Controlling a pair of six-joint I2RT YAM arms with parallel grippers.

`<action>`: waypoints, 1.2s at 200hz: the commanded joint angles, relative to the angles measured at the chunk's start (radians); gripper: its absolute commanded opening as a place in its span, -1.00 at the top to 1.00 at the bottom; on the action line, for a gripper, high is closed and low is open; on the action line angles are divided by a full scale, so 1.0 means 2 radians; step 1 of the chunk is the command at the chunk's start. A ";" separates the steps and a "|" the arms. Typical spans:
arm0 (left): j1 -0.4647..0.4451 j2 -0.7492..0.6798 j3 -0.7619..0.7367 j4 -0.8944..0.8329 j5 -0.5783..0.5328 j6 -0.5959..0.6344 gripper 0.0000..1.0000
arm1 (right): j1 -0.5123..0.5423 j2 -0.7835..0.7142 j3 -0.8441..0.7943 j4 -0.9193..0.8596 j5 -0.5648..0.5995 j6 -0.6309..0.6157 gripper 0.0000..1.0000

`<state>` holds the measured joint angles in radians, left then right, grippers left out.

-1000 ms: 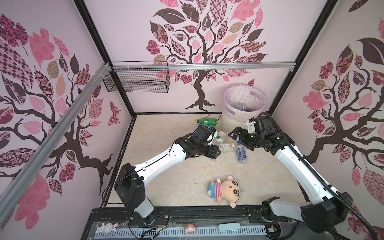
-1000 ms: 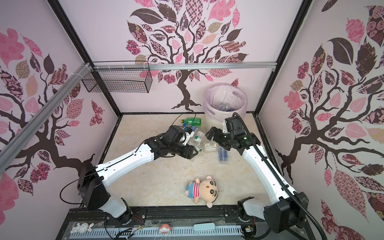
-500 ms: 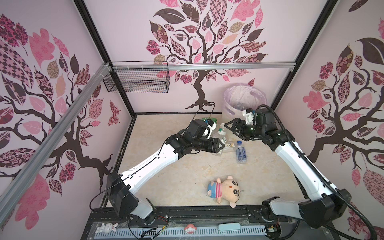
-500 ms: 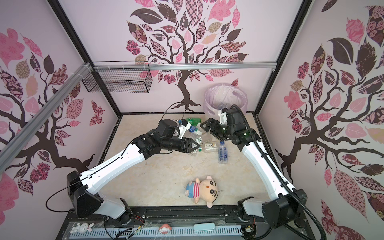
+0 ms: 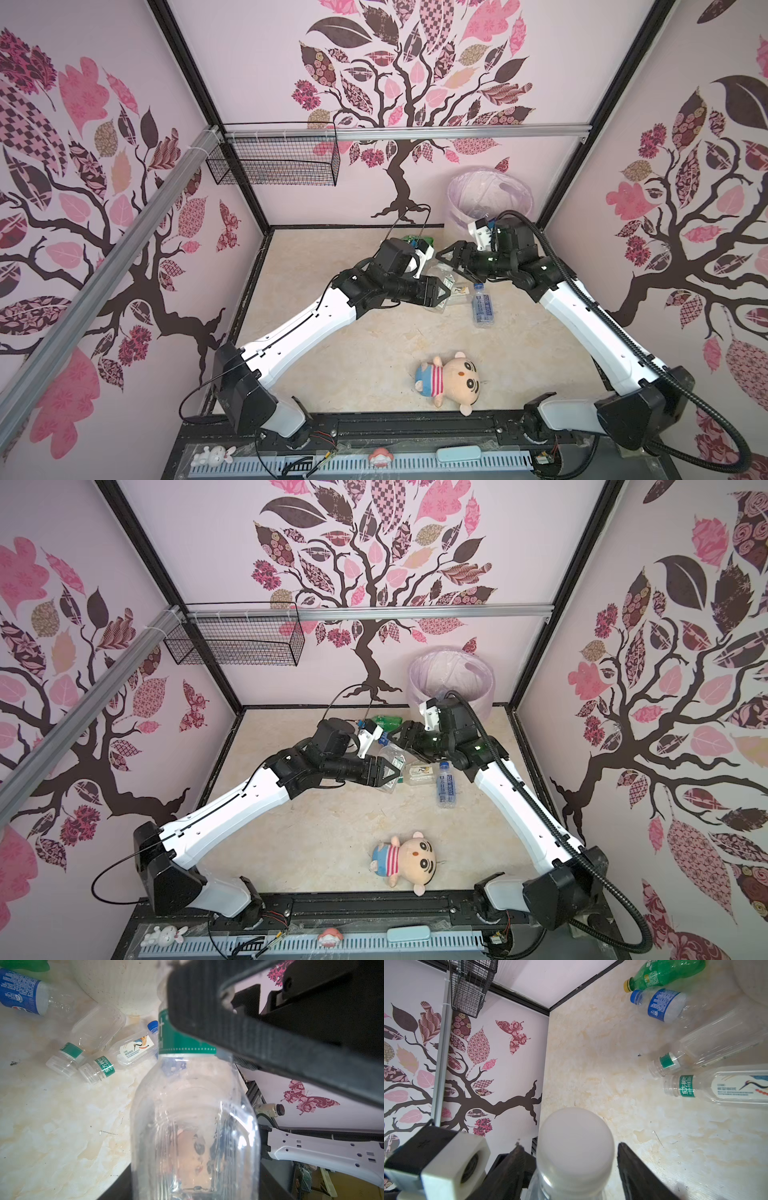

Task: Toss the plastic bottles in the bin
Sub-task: 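Lift the bottle with the left gripper while the right gripper grasps its cap, then carry the bottle with the right gripper over the bin and release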

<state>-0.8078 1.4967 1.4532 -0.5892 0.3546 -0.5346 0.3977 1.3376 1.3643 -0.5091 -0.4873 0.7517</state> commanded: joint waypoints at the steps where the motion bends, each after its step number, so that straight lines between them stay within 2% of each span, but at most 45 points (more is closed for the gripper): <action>1: -0.001 -0.004 0.027 0.002 0.008 0.004 -0.25 | 0.004 0.011 0.021 -0.001 -0.001 0.008 -0.33; 32: -0.001 -0.007 0.025 -0.002 0.006 0.007 -0.28 | 0.004 0.015 0.024 -0.002 0.004 0.008 -0.08; 65: -0.001 -0.008 0.028 -0.017 -0.003 0.011 -0.37 | 0.004 0.021 0.032 -0.002 0.009 0.007 0.09; 98: 0.006 -0.009 0.028 -0.017 -0.006 0.007 -0.58 | 0.004 0.038 0.055 -0.022 0.013 -0.010 0.19; 139: 0.032 -0.012 0.027 -0.019 0.005 -0.002 -0.94 | -0.001 0.062 0.088 -0.045 0.024 -0.030 0.30; 173: 0.049 -0.020 0.027 -0.027 0.013 0.000 -0.94 | -0.012 0.075 0.105 -0.063 0.035 -0.037 0.34; 193: 0.049 -0.026 0.038 -0.044 -0.005 0.005 -0.94 | -0.021 0.078 0.115 -0.071 0.041 -0.040 0.34; 240: 0.054 -0.024 0.098 -0.072 -0.038 -0.028 -0.94 | -0.050 0.081 0.153 -0.089 0.056 -0.048 0.34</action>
<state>-0.7086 1.4639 1.5448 -0.6914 0.3252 -0.5575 0.3286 1.4860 1.5967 -0.6525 -0.3973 0.6716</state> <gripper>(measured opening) 0.972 0.442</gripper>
